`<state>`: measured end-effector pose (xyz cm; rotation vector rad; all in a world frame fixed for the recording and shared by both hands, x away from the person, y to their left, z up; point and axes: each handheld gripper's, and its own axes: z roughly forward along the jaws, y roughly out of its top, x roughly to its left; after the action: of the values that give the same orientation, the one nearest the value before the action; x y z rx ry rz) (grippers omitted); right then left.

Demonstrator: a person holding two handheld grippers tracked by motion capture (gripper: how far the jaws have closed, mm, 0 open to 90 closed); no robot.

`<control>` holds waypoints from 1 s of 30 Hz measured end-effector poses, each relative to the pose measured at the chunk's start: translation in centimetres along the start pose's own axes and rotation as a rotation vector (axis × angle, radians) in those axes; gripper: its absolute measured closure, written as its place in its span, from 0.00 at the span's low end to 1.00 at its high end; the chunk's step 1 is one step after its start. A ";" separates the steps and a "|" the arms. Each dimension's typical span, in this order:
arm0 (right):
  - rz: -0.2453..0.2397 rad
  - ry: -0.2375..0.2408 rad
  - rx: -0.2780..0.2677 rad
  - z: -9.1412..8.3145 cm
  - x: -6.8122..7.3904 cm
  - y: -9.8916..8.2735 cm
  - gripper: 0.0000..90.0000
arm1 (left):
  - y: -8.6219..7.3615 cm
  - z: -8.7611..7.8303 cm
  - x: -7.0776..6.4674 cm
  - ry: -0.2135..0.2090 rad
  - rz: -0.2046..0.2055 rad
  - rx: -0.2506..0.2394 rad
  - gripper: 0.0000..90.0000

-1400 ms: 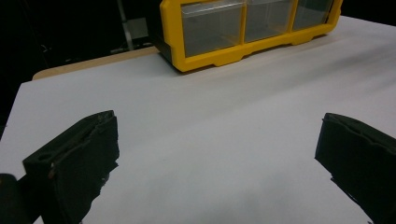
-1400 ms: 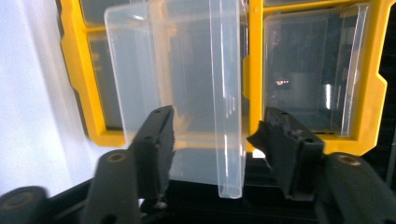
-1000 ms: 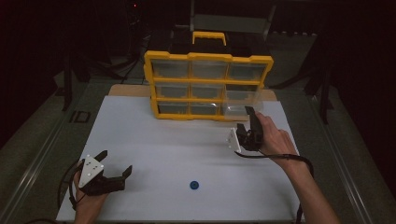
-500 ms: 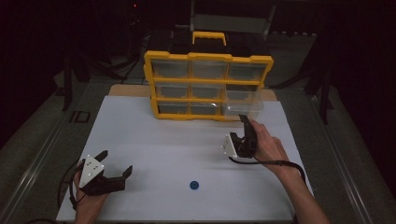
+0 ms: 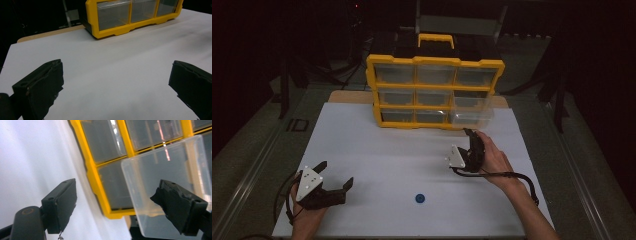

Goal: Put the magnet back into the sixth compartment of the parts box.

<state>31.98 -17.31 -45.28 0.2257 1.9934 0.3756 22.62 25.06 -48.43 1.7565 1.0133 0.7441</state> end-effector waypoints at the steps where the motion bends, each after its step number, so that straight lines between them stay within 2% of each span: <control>1: 0.010 0.011 0.001 -0.1 0.0 0.0 0.18 | 0.0 0.0 0.0 0.000 0.000 0.000 0.00; 5: 0.078 0.065 -0.012 -0.2 0.1 0.3 0.18 | 0.0 0.0 0.0 0.000 0.000 0.002 0.00; 9: 0.122 0.130 -0.016 -0.3 0.2 0.5 0.18 | 0.0 0.0 0.0 -0.001 -0.001 0.001 0.00; 10: 0.122 0.130 -0.016 -0.3 0.2 0.5 0.18 | 0.0 0.0 0.0 -0.001 -0.001 0.001 0.00; 11: 0.161 0.176 -0.023 -0.3 0.2 0.6 0.18 | 0.0 0.0 0.0 -0.002 0.000 0.002 0.00; 18: 0.314 0.303 -0.047 -0.5 -0.3 0.8 0.18 | 0.0 0.1 0.0 -0.002 0.000 0.003 0.00; 25: 0.415 0.421 -0.061 -0.6 -0.5 0.9 0.18 | 0.0 0.2 0.0 -0.004 0.001 0.006 0.00; 26: 0.415 0.421 -0.061 -0.6 -0.5 0.9 0.18 | 0.0 0.2 0.0 -0.004 0.001 0.006 0.00; 30: 0.486 0.526 -0.075 -0.4 -0.7 1.0 0.18 | -0.1 0.3 0.0 -0.006 0.001 0.011 0.00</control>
<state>31.89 -16.66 -44.20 0.6199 2.4220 0.8917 22.87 24.91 -48.62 1.7679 1.0151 0.7346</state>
